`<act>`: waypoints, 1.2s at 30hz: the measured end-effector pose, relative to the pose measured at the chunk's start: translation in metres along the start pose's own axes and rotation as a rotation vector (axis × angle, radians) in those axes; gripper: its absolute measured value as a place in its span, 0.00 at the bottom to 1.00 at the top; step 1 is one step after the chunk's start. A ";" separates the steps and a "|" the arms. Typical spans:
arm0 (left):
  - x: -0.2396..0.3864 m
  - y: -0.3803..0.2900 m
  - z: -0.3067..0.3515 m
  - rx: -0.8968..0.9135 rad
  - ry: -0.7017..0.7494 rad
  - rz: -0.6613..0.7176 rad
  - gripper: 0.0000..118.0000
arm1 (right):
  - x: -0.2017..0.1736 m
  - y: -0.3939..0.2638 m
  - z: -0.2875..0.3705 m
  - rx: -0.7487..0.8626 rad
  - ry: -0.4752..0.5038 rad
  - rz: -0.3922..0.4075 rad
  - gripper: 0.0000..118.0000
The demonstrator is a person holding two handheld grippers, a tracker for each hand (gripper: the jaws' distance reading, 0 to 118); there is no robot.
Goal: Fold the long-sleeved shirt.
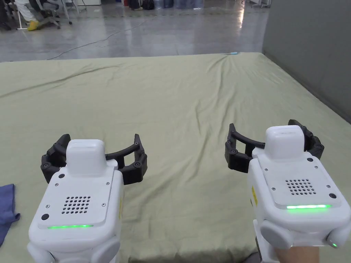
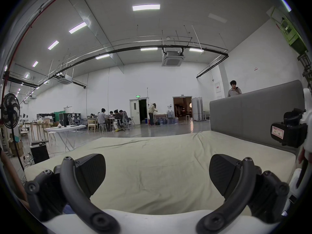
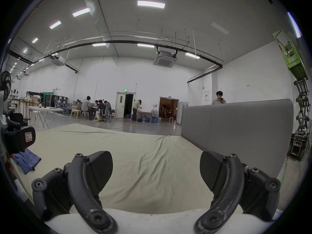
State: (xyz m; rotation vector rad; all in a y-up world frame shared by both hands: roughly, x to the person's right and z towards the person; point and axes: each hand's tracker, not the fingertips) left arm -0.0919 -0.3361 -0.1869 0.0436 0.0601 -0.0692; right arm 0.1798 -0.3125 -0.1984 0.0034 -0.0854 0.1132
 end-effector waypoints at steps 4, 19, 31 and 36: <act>-0.001 0.001 0.002 0.005 0.007 -0.006 0.99 | 0.000 0.001 0.001 0.001 0.004 -0.001 0.89; 0.003 0.000 -0.003 -0.008 -0.017 -0.018 0.99 | 0.002 -0.003 -0.005 -0.017 0.004 -0.003 0.89; 0.000 -0.002 -0.004 -0.017 -0.007 -0.005 0.99 | -0.001 -0.004 -0.007 -0.024 0.009 0.002 0.89; 0.000 -0.003 -0.004 -0.016 -0.011 -0.008 0.99 | -0.002 -0.004 -0.007 -0.026 0.008 0.008 0.89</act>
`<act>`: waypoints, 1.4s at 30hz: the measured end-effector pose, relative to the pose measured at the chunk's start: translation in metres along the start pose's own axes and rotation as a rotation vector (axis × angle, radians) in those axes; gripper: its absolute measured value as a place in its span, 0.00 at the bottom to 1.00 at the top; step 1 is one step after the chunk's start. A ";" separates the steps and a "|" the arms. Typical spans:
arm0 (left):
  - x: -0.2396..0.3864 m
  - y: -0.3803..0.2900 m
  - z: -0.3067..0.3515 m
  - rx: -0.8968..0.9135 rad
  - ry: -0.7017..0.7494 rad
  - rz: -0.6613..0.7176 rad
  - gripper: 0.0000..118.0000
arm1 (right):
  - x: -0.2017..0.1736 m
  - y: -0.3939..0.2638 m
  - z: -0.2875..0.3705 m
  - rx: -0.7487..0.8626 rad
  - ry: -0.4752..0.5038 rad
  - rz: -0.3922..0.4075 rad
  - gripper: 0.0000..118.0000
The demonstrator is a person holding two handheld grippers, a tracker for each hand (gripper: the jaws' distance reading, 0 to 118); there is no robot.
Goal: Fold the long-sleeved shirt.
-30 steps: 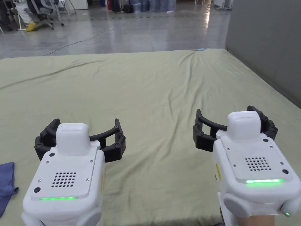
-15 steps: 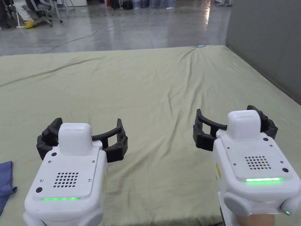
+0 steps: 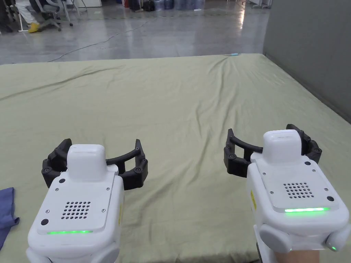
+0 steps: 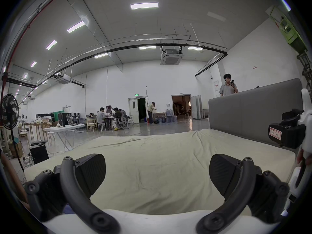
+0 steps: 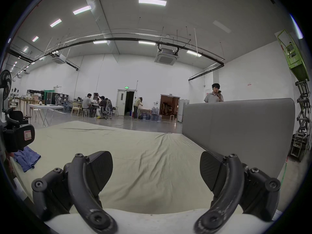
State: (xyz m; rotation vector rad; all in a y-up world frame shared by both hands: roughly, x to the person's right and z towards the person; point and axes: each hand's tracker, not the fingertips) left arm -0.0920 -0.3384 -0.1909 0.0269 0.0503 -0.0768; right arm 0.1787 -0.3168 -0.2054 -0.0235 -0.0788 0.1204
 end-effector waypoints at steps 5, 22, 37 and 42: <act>0.001 0.001 -0.001 0.006 0.001 -0.004 0.99 | 0.000 0.001 0.000 -0.001 0.001 0.002 0.89; 0.006 0.000 -0.006 0.001 -0.023 -0.015 0.99 | -0.001 0.002 -0.006 -0.012 0.010 0.010 0.89; 0.008 0.004 -0.011 0.004 -0.034 -0.020 0.99 | -0.005 0.002 -0.011 -0.019 0.017 0.024 0.89; 0.010 0.003 -0.011 0.002 -0.036 -0.025 0.99 | -0.003 0.002 -0.010 -0.018 0.017 0.020 0.89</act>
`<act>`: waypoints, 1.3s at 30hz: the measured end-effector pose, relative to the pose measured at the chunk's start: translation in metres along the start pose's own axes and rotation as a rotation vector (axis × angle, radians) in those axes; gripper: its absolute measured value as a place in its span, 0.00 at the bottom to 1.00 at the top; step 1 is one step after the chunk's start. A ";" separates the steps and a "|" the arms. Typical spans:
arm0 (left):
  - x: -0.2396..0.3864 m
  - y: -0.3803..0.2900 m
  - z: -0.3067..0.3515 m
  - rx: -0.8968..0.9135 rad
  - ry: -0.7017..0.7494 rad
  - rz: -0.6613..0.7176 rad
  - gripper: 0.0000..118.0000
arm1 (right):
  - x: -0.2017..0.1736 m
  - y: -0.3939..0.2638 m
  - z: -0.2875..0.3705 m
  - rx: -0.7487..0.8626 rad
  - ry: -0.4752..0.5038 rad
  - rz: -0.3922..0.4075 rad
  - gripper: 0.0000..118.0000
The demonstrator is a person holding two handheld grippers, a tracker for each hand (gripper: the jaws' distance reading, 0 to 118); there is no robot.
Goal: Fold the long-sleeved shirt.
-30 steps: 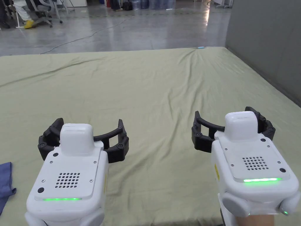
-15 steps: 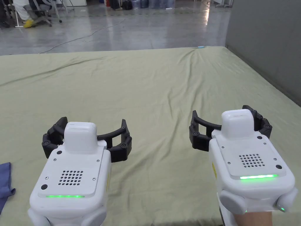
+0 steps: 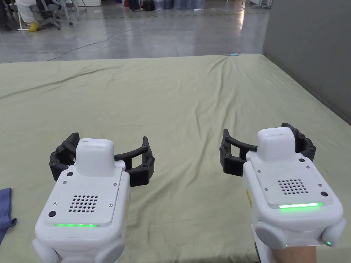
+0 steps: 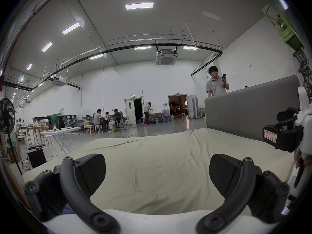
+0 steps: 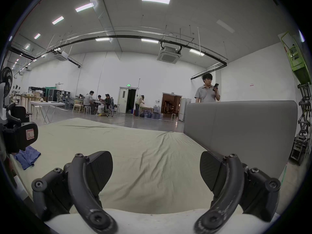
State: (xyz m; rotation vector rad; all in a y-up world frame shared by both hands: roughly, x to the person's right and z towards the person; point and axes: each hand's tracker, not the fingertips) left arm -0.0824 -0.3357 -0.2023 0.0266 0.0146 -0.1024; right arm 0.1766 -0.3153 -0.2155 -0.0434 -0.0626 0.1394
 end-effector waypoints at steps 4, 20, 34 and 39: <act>0.000 0.001 0.000 -0.001 -0.003 0.001 0.99 | 0.002 0.000 0.000 0.000 -0.005 -0.010 0.89; 0.001 0.002 0.002 -0.010 0.000 -0.003 0.99 | -0.005 0.027 0.003 -0.219 0.052 -0.172 0.89; -0.001 0.000 0.002 -0.024 0.002 0.001 0.99 | -0.015 0.040 0.011 -0.233 -0.033 -0.128 0.89; 0.000 -0.001 0.002 -0.025 -0.013 0.002 0.99 | -0.005 0.037 0.004 -0.312 0.033 -0.172 0.89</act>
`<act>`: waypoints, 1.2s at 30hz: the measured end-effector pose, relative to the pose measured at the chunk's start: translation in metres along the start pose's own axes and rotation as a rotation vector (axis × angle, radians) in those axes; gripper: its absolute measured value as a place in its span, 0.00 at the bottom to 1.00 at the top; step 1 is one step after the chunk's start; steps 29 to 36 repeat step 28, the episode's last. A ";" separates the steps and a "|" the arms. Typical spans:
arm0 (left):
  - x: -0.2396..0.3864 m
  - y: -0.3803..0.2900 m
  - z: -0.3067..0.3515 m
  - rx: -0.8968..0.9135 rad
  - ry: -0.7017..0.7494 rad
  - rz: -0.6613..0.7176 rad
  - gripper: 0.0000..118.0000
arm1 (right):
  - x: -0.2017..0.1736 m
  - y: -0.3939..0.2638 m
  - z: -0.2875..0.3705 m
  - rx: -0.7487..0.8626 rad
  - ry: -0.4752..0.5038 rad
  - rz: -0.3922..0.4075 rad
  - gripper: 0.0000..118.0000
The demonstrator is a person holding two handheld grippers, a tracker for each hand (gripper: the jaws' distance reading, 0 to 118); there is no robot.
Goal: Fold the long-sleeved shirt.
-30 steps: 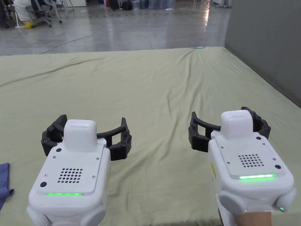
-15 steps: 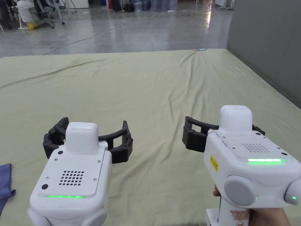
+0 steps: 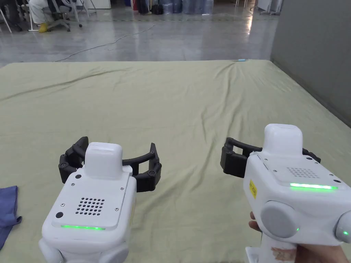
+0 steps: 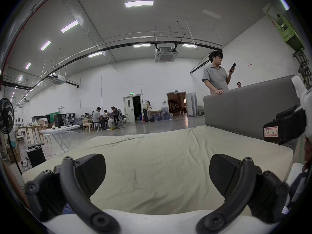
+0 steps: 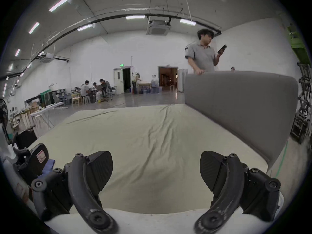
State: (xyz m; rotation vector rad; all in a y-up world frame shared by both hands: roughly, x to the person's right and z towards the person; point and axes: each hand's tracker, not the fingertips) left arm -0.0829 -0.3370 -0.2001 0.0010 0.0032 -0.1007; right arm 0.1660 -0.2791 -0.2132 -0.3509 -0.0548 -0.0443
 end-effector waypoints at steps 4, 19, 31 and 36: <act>0.000 0.000 0.000 0.003 0.003 -0.001 0.99 | 0.006 -0.002 0.003 0.021 0.041 0.026 0.89; -0.003 0.001 0.002 0.007 0.008 0.034 0.99 | 0.011 -0.021 0.007 0.362 -0.027 0.120 0.89; -0.003 0.001 0.004 0.005 0.013 0.034 0.99 | 0.015 -0.045 -0.002 0.324 0.106 0.199 0.89; -0.003 0.001 0.004 0.005 0.013 0.034 0.99 | 0.015 -0.045 -0.002 0.324 0.106 0.199 0.89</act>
